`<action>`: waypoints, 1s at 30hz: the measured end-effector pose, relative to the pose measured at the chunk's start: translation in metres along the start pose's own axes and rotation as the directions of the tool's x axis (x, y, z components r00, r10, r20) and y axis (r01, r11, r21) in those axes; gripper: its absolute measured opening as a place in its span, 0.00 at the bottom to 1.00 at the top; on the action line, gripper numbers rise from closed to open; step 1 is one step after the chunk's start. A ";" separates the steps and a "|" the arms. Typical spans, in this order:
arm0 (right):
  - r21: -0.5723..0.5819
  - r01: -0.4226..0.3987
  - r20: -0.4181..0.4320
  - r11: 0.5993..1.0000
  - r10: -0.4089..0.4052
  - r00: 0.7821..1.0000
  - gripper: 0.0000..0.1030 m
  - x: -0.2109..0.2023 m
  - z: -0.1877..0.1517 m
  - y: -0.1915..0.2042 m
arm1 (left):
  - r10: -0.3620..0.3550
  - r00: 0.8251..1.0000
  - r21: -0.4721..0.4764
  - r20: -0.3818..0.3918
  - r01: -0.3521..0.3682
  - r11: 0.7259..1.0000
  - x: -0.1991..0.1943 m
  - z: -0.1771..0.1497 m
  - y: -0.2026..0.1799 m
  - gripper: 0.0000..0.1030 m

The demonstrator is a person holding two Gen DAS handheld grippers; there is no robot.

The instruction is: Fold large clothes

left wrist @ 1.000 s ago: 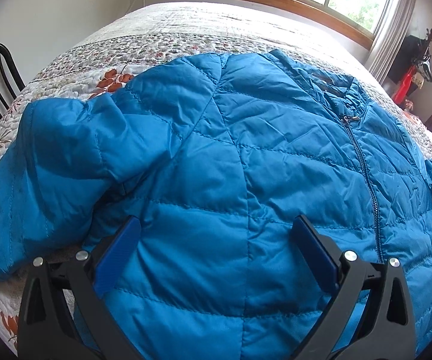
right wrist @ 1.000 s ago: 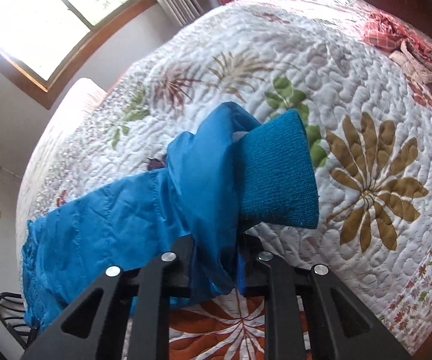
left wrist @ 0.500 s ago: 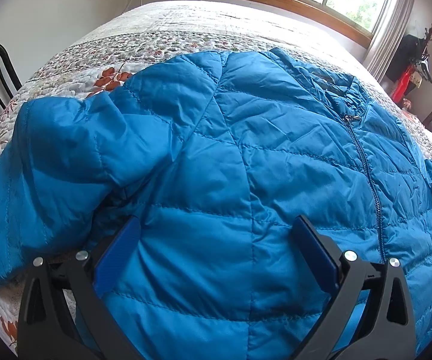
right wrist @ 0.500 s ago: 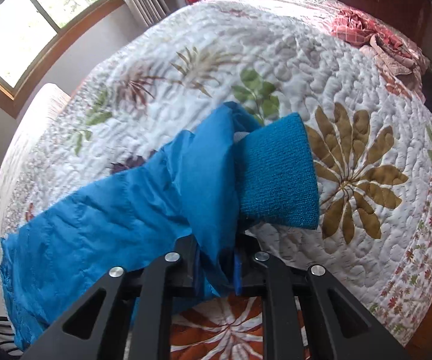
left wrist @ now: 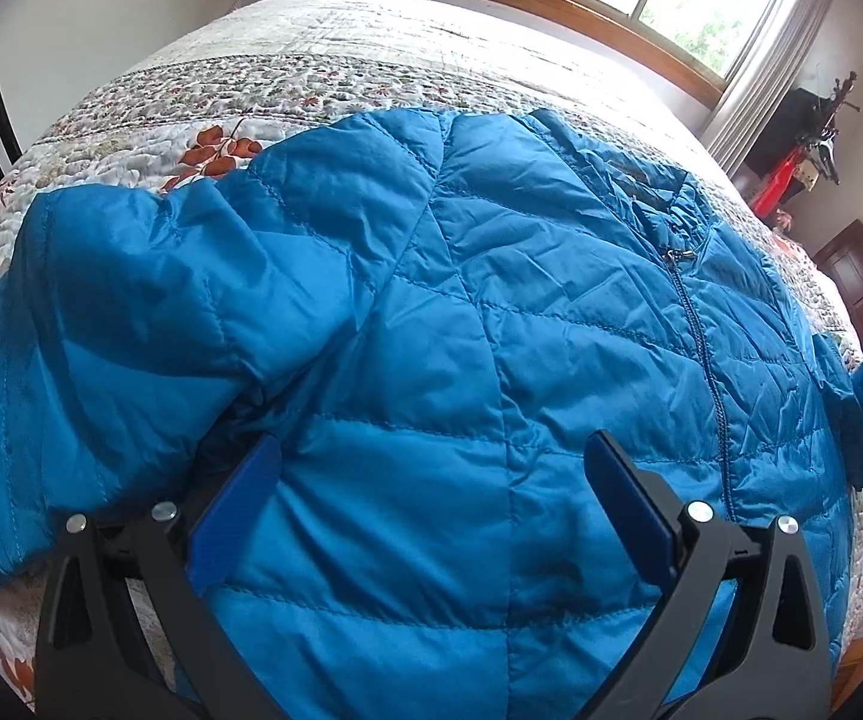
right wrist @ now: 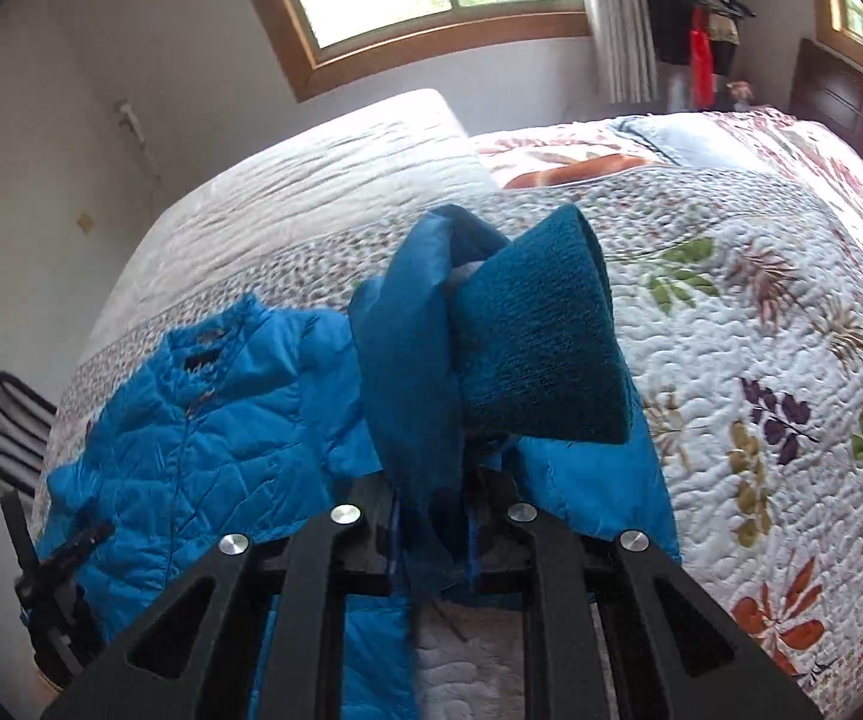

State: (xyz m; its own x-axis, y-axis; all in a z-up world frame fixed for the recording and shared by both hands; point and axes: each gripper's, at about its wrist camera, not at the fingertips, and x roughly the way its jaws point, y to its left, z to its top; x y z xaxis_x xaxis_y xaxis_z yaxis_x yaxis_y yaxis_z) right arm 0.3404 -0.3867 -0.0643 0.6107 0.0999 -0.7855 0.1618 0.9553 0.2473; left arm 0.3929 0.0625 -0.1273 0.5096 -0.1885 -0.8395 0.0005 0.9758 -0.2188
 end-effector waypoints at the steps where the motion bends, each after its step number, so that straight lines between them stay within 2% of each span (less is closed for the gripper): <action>1: -0.039 0.002 -0.008 0.999 -0.003 1.000 0.15 0.008 -0.005 0.015 | -0.004 1.000 -0.002 -0.001 0.004 1.000 -0.001 0.000 0.001 0.97; 4: -0.123 0.011 -0.038 0.992 -0.016 0.999 0.15 0.029 -0.018 0.054 | -0.014 1.000 -0.003 -0.003 0.014 1.000 -0.002 0.001 0.003 0.97; 9: -0.233 0.044 -0.083 0.972 -0.065 0.994 0.15 0.064 -0.031 0.090 | -0.008 1.000 -0.012 -0.001 0.008 1.000 -0.002 0.003 0.005 0.97; 12: -0.303 0.018 -0.118 0.953 -0.056 0.991 0.25 0.076 -0.039 0.107 | 0.006 1.000 -0.002 0.001 -0.006 1.000 0.001 0.004 0.003 0.97; 14: -0.340 -0.058 -0.139 0.939 0.011 0.990 0.40 0.076 -0.044 0.117 | 0.013 1.000 0.005 0.001 -0.013 1.000 0.003 0.004 0.002 0.97; 16: -0.346 -0.184 -0.168 0.920 0.132 0.977 0.43 0.069 -0.049 0.122 | 0.013 1.000 0.011 0.002 -0.013 1.000 0.002 0.004 0.002 0.97; 18: -0.318 -0.305 -0.195 0.898 0.253 0.948 0.43 0.058 -0.053 0.118 | -0.003 1.000 0.007 0.004 0.003 1.000 0.000 0.006 0.004 0.97; 19: -0.303 -0.326 -0.188 0.895 0.280 0.942 0.43 0.053 -0.054 0.113 | -0.011 1.000 0.000 0.004 0.011 1.000 -0.001 0.006 0.005 0.97; 22: -0.242 -0.335 -0.145 0.911 0.307 0.941 0.45 0.034 -0.051 0.087 | -0.066 0.998 -0.033 0.000 0.066 0.997 -0.008 0.007 0.005 0.97; 23: -0.223 -0.316 -0.112 0.922 0.298 0.948 0.45 0.026 -0.050 0.073 | -0.087 0.996 -0.040 -0.002 0.087 0.995 -0.011 0.007 0.003 0.97; 24: -0.213 -0.262 -0.072 0.941 0.252 0.965 0.45 0.019 -0.048 0.062 | -0.104 0.995 -0.040 -0.002 0.104 0.994 -0.014 0.007 -0.002 0.97; 25: -0.201 -0.179 -0.027 0.963 0.177 0.984 0.45 0.013 -0.046 0.050 | -0.117 0.993 -0.029 -0.003 0.117 0.993 -0.016 0.007 -0.009 0.97; 26: -0.180 -0.106 0.015 0.978 0.111 0.994 0.45 0.007 -0.043 0.037 | -0.125 0.992 -0.007 -0.006 0.125 0.992 -0.018 0.007 -0.018 0.97; 27: -0.145 -0.058 0.039 0.988 0.064 0.997 0.45 0.002 -0.040 0.023 | -0.133 0.991 0.016 -0.012 0.133 0.991 -0.019 0.007 -0.027 0.97; 30: -0.016 -0.006 0.046 1.000 0.007 0.999 0.45 -0.001 -0.030 -0.023 | -0.180 0.980 0.040 -0.079 0.184 0.982 -0.011 0.009 -0.054 0.97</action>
State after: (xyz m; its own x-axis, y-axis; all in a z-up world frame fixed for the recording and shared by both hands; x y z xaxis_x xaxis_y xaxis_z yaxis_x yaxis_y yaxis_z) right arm 0.3128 -0.4005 -0.0861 0.6467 0.0934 -0.7570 0.1458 0.9590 0.2429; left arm 0.3953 0.0125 -0.1021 0.4313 -0.3696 -0.8231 0.1287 0.9281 -0.3493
